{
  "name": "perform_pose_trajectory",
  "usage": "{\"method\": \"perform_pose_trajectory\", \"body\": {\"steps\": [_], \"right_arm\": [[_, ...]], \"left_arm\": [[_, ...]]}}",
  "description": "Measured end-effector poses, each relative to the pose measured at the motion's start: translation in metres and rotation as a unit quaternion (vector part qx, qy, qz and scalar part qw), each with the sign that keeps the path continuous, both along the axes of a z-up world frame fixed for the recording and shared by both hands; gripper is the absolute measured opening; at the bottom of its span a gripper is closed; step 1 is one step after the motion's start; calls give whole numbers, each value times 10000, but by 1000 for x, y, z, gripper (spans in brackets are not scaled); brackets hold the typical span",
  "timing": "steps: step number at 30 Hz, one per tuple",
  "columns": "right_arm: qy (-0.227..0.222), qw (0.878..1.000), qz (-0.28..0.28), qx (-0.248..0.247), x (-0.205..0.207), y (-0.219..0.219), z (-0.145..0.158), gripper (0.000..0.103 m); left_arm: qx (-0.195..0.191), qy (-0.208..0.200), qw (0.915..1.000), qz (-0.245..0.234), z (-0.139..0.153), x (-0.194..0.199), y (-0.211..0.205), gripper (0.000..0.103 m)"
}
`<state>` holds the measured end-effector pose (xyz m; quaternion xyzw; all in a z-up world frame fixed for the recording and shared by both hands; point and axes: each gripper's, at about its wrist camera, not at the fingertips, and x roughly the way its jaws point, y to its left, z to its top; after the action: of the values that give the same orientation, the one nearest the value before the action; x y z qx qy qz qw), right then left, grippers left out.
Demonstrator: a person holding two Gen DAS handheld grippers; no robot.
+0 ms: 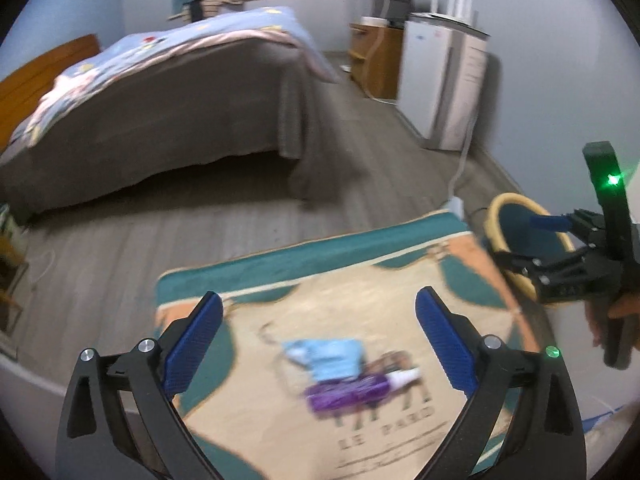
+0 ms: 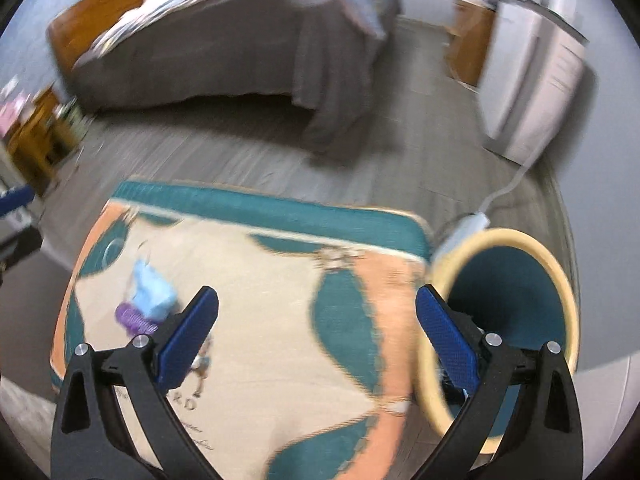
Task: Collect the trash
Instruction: 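Move both grippers back over the rug toward the blue mask and purple bottle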
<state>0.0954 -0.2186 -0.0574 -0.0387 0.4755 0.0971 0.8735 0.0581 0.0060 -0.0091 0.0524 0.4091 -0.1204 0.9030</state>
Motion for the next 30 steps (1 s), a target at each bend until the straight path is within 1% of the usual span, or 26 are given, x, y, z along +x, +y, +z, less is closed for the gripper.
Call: {"method": "perform_pose_trajectory", "body": {"steps": [2, 4, 8, 10, 14, 18, 23, 24, 25, 26, 27, 28, 29, 30], "right_arm": [[135, 9995, 296, 39, -2, 22, -8, 97], [181, 9977, 643, -105, -4, 46, -15, 97], [269, 9930, 1065, -428, -6, 83, -32, 97], [433, 9916, 1098, -535, -2, 98, -44, 97], [694, 9904, 1075, -525, 6, 118, -63, 97], [948, 9901, 923, -469, 15, 138, -80, 97], [1291, 9892, 688, -113, 24, 158, -98, 97], [1337, 9888, 663, -69, 26, 161, -100, 93], [1449, 9873, 650, 17, 28, 164, -104, 75], [1559, 9855, 653, 133, 29, 165, -106, 62], [1698, 9830, 639, 287, 31, 166, -109, 42], [1841, 9803, 583, 427, 33, 165, -112, 35], [1881, 9791, 580, 508, 33, 164, -112, 32], [1868, 9787, 596, 606, 34, 163, -109, 25]], "left_arm": [[80, 71, 9999, 70, -8, 1, 11, 96], [186, 48, 9998, 114, -12, 3, 23, 96], [142, 131, 9996, 193, -17, 6, 45, 96], [99, 185, 9994, 263, -19, 9, 55, 96], [65, 235, 9991, 334, -24, 13, 74, 96], [21, 273, 9989, 392, -28, 15, 86, 96], [70, 364, 9985, 400, -35, 17, 94, 96], [77, 384, 9984, 396, -36, 18, 96, 96], [73, 394, 9984, 389, -37, 18, 97, 96], [64, 408, 9984, 376, -37, 18, 98, 96], [64, 415, 9984, 368, -37, 18, 99, 96], [66, 418, 9985, 361, -38, 17, 99, 96], [67, 422, 9985, 350, -38, 16, 100, 96], [67, 430, 9985, 337, -39, 16, 100, 96]]}}
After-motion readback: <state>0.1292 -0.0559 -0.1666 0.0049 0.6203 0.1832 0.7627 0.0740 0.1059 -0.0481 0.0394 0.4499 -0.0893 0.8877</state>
